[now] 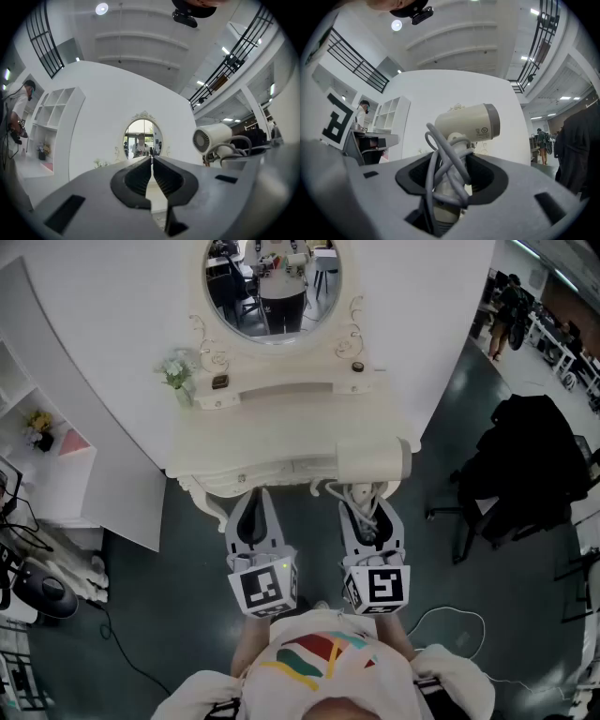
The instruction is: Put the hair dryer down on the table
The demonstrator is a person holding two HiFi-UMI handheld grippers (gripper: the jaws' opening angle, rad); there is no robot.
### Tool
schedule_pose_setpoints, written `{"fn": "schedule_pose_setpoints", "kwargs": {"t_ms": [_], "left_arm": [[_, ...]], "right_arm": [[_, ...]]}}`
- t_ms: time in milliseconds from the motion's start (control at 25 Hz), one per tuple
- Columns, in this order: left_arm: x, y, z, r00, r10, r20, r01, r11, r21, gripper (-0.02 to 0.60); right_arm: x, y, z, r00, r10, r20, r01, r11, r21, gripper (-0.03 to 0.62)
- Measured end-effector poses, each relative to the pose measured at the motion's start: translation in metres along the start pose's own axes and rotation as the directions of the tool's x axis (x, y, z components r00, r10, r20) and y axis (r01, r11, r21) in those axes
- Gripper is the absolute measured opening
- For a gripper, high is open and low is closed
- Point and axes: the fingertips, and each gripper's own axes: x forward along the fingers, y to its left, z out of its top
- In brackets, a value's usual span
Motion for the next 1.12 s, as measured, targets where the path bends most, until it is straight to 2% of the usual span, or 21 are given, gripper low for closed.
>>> {"fn": "schedule_pose_setpoints", "kwargs": {"t_ms": [600, 800, 1120], "left_arm": [[-0.015, 0.008, 0.007, 1.0, 0.025, 0.01, -0.025, 1.0, -0.006, 0.014], [-0.016, 0.009, 0.004, 1.0, 0.026, 0.0, -0.026, 1.0, -0.005, 0.014], [-0.014, 0.011, -0.005, 1.0, 0.024, -0.018, -0.024, 1.0, -0.011, 0.014]], "right_arm": [[-0.006, 0.015, 0.004, 0.999, 0.049, 0.007, -0.049, 0.999, -0.012, 0.188], [-0.004, 0.027, -0.001, 0.996, 0.092, -0.015, -0.092, 0.995, -0.034, 0.187], [-0.003, 0.027, -0.008, 0.996, 0.088, -0.03, -0.088, 0.996, 0.001, 0.187]]}}
